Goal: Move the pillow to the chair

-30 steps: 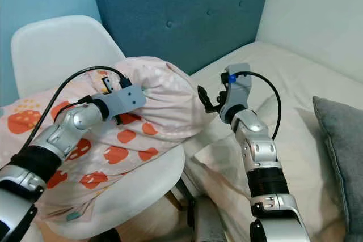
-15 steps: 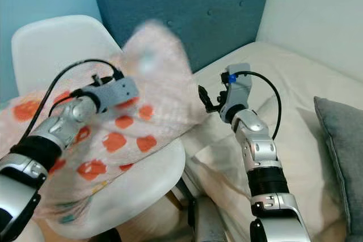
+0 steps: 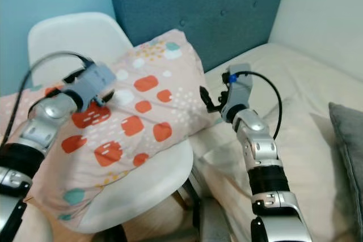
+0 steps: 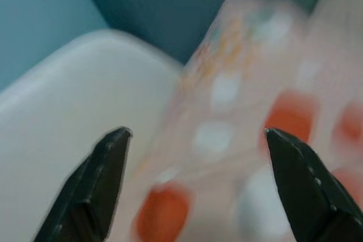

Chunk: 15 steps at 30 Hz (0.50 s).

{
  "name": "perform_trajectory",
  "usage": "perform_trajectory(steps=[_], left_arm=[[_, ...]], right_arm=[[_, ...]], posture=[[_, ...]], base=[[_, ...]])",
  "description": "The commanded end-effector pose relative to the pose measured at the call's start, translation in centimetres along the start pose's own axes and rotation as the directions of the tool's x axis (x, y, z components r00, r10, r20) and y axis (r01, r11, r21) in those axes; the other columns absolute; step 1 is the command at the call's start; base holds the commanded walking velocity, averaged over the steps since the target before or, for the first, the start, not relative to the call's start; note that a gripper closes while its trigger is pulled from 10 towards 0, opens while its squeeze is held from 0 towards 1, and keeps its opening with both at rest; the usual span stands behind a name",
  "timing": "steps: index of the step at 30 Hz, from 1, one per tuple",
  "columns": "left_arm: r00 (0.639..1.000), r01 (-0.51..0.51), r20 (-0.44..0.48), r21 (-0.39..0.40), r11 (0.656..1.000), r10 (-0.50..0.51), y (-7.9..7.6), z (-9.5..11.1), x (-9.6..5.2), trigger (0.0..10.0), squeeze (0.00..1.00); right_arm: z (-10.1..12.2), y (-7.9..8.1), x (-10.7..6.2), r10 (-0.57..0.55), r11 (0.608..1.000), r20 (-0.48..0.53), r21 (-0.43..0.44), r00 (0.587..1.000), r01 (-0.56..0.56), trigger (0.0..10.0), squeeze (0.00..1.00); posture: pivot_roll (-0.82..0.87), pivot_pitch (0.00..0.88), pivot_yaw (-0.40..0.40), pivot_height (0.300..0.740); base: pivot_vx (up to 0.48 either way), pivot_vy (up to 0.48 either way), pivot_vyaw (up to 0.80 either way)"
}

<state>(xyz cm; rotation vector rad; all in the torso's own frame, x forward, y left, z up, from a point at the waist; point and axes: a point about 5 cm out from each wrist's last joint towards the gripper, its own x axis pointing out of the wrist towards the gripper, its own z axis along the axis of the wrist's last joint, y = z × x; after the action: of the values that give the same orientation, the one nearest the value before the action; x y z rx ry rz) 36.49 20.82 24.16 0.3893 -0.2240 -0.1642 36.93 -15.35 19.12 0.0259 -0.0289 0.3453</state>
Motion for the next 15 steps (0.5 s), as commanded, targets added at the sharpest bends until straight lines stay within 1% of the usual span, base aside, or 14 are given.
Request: perform_trajectory(steps=[1,2,3,4,5,6,8,9,10,11,12,13,14,15], left_arm=[[0.999,-0.034,0.028,-0.112,0.993,0.037,0.5,0.4,-0.5,10.0,0.00],[0.994,-0.076,0.056,-0.246,0.966,0.093,0.1,0.7,-1.7,10.0,0.00],[0.994,-0.076,0.056,-0.246,0.966,0.093,0.1,0.7,-1.7,10.0,0.00],[0.994,-0.086,0.043,-0.305,0.948,0.104,-0.6,0.5,-2.4,10.0,0.00],[0.994,-0.086,0.043,-0.305,0.948,0.104,-0.6,0.5,-2.4,10.0,0.00],[0.994,-0.082,0.033,-0.359,0.930,0.101,-1.4,0.3,-3.0,10.0,0.00],[0.997,-0.070,0.003,-0.388,0.919,0.077,-3.0,-0.3,-4.5,10.0,0.00],[0.998,-0.055,0.007,-0.371,0.927,0.062,-3.6,-0.7,-5.3,10.0,0.00],[0.998,-0.055,0.007,-0.371,0.927,0.062,-3.6,-0.7,-5.3,10.0,0.00],[0.998,-0.052,0.002,-0.367,0.929,0.056,-3.9,-1.1,-6.0,10.0,0.00],[0.998,-0.061,-0.002,-0.385,0.921,0.065,-4.0,-1.4,-6.6,10.0,0.00],[0.998,-0.061,-0.002,-0.385,0.921,0.065,-4.0,-1.4,-6.6,10.0,0.00],[0.995,-0.097,-0.036,-0.413,0.906,0.090,-4.1,-1.9,-7.3,10.0,0.00],[0.994,-0.113,-0.054,-0.417,0.902,0.099,-4.2,-2.2,-7.6,10.0,0.00]], right_arm=[[0.0,0.0,0.0,0.013,0.999,0.017,0.031,1.000,-0.013,10.0,0.00],[-0.3,0.2,0.1,0.029,0.999,0.015,0.042,0.999,-0.029,10.0,0.00],[-0.3,0.2,0.1,0.029,0.999,0.015,0.042,0.999,-0.029,10.0,0.00],[-0.5,0.5,0.1,0.044,0.998,0.014,0.046,0.999,-0.045,10.0,0.00],[-0.5,0.5,0.1,0.044,0.998,0.014,0.046,0.999,-0.045,10.0,0.00],[-0.6,0.8,0.2,0.059,0.997,0.014,0.048,0.998,-0.060,10.0,0.00],[-0.9,1.3,0.3,0.085,0.995,0.015,0.054,0.996,-0.086,10.0,0.00],[-1.2,1.4,0.3,0.088,0.995,0.012,0.054,0.996,-0.088,10.0,0.00],[-1.2,1.4,0.3,0.088,0.995,0.012,0.054,0.996,-0.088,10.0,0.00],[-1.4,1.4,0.3,0.089,0.995,0.008,0.052,0.996,-0.089,10.0,0.00],[-1.5,1.3,0.2,0.089,0.995,0.007,0.051,0.996,-0.089,10.0,0.00],[-1.5,1.3,0.2,0.089,0.995,0.007,0.051,0.996,-0.089,10.0,0.00],[-1.7,1.2,0.2,0.089,0.995,0.004,0.050,0.996,-0.090,10.0,0.00],[-1.8,1.0,0.2,0.088,0.995,0.002,0.050,0.996,-0.088,10.0,0.00]], posture=[[-0.12,0.006,-0.037,0.589],[-0.11,0.000,-0.041,0.599],[-0.11,0.000,-0.041,0.599],[-0.10,0.000,-0.045,0.604],[-0.10,0.000,-0.045,0.604],[-0.09,0.000,-0.047,0.609],[-0.08,0.000,-0.049,0.618],[-0.07,0.000,-0.049,0.623],[-0.07,0.000,-0.049,0.623],[-0.07,0.000,-0.047,0.628],[-0.07,0.000,-0.047,0.633],[-0.07,0.000,-0.047,0.633],[-0.07,0.000,-0.046,0.642],[-0.06,0.000,-0.049,0.647]], base=[[0.000,0.000,0.00],[0.000,0.000,0.00],[0.000,0.000,0.00],[0.000,0.000,0.00],[0.000,0.000,0.00],[0.000,0.000,0.00],[-0.366,0.000,0.00],[-0.480,0.000,0.00],[-0.480,0.000,0.00],[-0.480,0.000,0.00],[-0.412,0.000,0.00],[-0.412,0.000,0.00],[0.000,0.000,0.00],[0.000,0.000,0.00]])
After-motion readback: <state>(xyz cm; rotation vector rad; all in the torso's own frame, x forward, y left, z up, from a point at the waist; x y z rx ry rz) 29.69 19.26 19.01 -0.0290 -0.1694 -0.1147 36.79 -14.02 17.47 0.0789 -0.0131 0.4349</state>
